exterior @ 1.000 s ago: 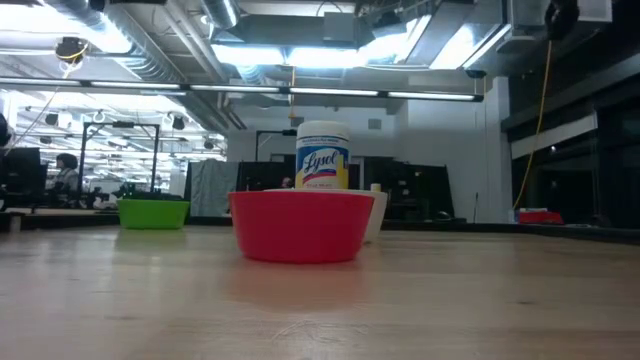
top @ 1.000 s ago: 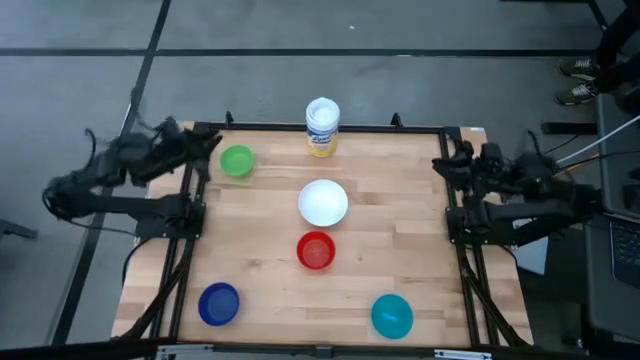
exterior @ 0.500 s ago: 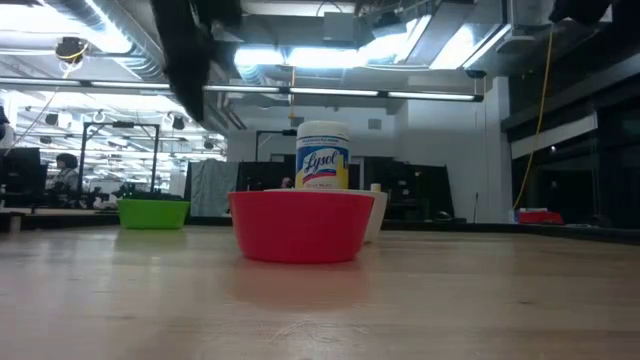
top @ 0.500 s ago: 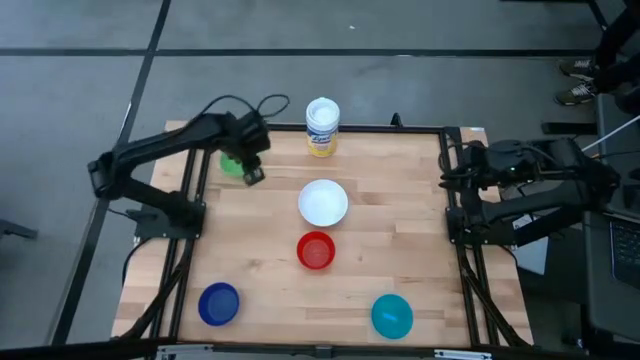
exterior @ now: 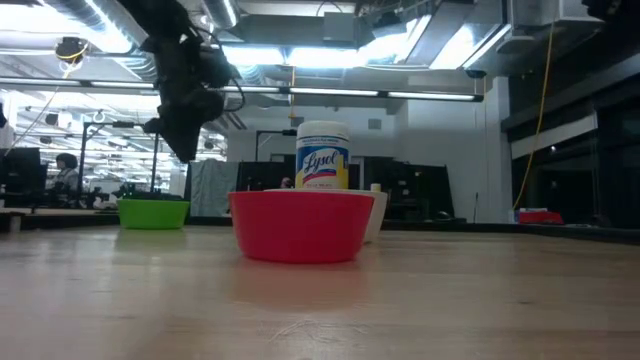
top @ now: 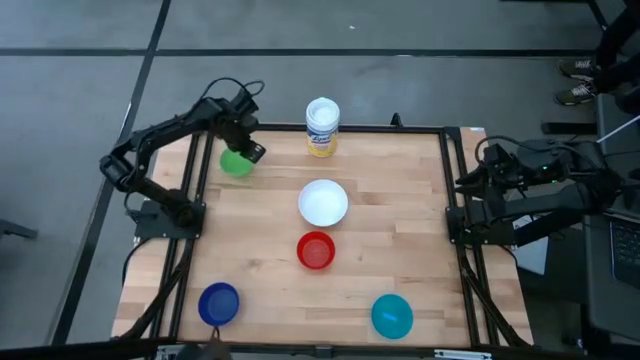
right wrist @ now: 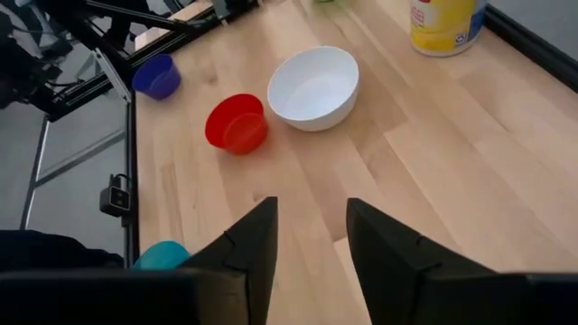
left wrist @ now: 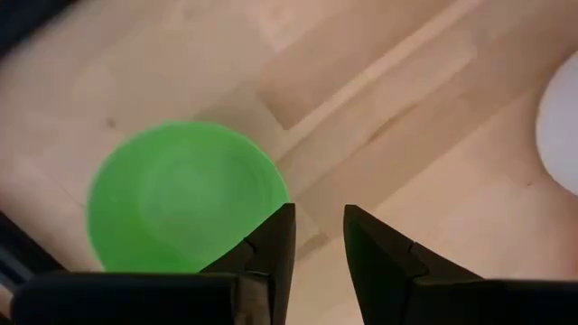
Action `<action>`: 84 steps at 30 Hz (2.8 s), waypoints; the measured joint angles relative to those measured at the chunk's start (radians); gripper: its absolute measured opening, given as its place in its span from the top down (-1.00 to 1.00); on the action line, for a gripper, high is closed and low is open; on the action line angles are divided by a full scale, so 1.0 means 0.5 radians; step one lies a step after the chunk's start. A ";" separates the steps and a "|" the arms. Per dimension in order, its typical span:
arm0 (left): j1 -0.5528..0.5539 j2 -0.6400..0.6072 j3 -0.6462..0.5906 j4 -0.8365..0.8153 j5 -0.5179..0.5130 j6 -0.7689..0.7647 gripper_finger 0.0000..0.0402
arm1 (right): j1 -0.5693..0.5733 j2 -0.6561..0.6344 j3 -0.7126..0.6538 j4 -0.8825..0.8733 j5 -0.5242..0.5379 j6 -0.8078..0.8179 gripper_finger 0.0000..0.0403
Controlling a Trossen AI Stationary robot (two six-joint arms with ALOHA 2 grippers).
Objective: Nest bowls inside each other
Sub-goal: Stack the green bowl on the white bowl
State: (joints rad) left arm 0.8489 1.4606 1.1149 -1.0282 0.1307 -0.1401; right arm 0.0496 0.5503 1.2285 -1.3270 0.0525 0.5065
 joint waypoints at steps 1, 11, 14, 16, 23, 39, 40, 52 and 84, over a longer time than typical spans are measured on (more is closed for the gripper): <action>-0.016 0.037 0.000 -0.002 -0.009 -0.038 0.54 | 0.000 0.000 0.000 0.001 0.001 -0.002 0.30; -0.150 0.381 0.000 0.081 -0.280 -0.112 0.55 | 0.000 0.004 0.000 0.004 -0.013 0.063 0.30; -0.150 0.413 0.000 0.124 -0.330 -0.097 0.55 | 0.000 0.005 -0.001 0.005 -0.033 0.100 0.31; -0.150 0.434 -0.001 0.131 -0.334 -0.093 0.55 | 0.000 0.005 -0.001 0.010 -0.037 0.127 0.29; -0.150 0.449 0.000 0.132 -0.364 -0.092 0.55 | 0.000 0.005 -0.002 0.056 -0.037 0.155 0.27; -0.248 0.448 -0.124 0.098 -0.365 -0.256 0.55 | 0.000 0.031 -0.002 0.126 -0.038 0.176 0.28; -0.256 0.448 -0.170 0.118 -0.367 -0.270 0.55 | 0.000 0.037 -0.002 0.126 -0.040 0.175 0.28; -0.679 0.207 -0.235 0.356 -0.408 -0.304 0.98 | 0.000 0.062 -0.002 0.142 -0.054 0.170 0.28; -1.539 0.547 0.502 0.869 -0.217 -0.404 0.99 | 0.000 0.062 -0.002 0.225 0.111 0.139 0.29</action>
State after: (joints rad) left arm 0.0794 1.7340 1.3658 -0.5940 0.0223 -0.3420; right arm 0.0498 0.5812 1.2278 -1.2144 0.1077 0.5758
